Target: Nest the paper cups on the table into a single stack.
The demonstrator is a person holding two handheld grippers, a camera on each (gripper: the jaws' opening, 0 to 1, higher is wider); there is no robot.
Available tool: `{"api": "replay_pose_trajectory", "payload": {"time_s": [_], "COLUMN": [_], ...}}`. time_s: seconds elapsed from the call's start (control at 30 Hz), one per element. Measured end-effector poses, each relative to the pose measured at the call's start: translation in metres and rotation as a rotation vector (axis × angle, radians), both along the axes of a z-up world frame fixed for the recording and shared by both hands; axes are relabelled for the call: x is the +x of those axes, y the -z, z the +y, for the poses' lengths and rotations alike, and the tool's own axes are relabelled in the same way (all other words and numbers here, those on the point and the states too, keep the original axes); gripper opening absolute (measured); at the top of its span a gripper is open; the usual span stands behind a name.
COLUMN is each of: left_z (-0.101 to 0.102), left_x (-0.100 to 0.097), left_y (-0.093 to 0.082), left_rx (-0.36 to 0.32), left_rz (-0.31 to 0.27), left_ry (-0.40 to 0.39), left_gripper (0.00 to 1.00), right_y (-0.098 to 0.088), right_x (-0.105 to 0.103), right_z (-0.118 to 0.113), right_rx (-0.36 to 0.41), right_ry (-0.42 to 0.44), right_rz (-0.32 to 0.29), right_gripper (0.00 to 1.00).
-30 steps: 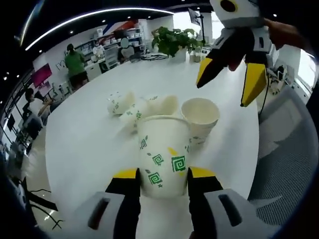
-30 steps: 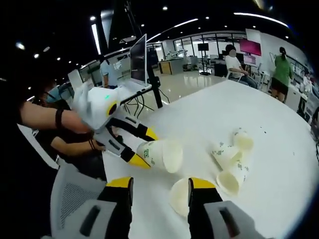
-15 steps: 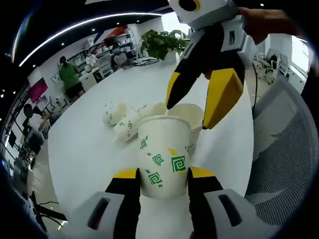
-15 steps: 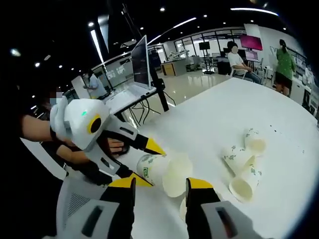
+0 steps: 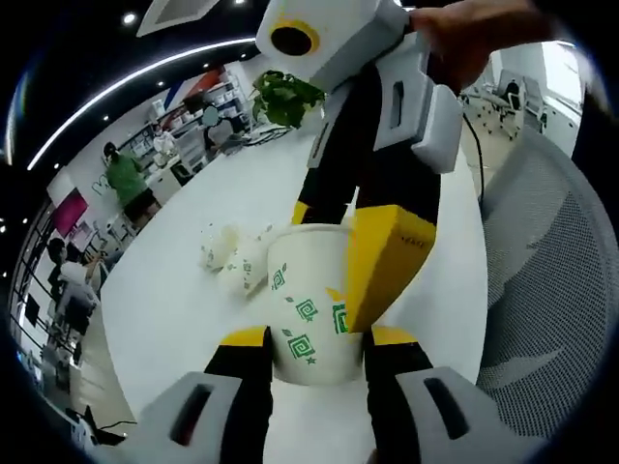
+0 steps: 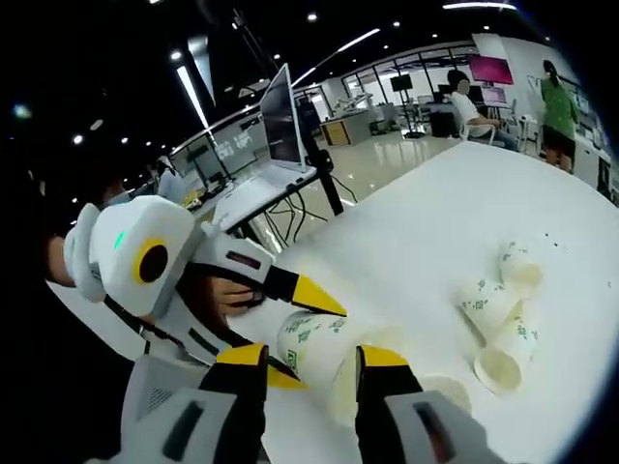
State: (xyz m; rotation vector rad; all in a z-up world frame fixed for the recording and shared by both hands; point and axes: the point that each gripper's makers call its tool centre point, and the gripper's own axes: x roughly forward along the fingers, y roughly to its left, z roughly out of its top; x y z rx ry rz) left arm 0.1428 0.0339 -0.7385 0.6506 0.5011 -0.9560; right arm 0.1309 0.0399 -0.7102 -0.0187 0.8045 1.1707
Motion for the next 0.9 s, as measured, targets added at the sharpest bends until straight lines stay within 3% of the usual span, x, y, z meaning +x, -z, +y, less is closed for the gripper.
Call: {"api": "replay_pose_trajectory", "payload": {"time_s": [0.23,0.4,0.63,0.9], "left_z": [-0.008,-0.012,-0.016,-0.017], "left_x": [0.000,-0.001,-0.001,-0.002], "left_y": [-0.003,-0.004,-0.006,-0.007], "left_rx": [0.010,0.005,-0.001,-0.016], "left_rz": [-0.024,-0.031,-0.033,-0.028], "left_ry": [0.039,0.058,0.060,0.047], "left_gripper": [0.35,0.35,0.35,0.36], "right_y": [0.002,0.001,-0.004,-0.003], "right_x": [-0.007,-0.008,-0.010,-0.009], "right_z": [0.004,0.001,0.003,0.003], "right_rx": [0.006,0.035,0.075,0.066], "right_ry": [-0.026,0.006,0.019,0.006], "right_rz": [0.037,0.066,0.089,0.066], "right_gripper": [0.28,0.20,0.01,0.00]}}
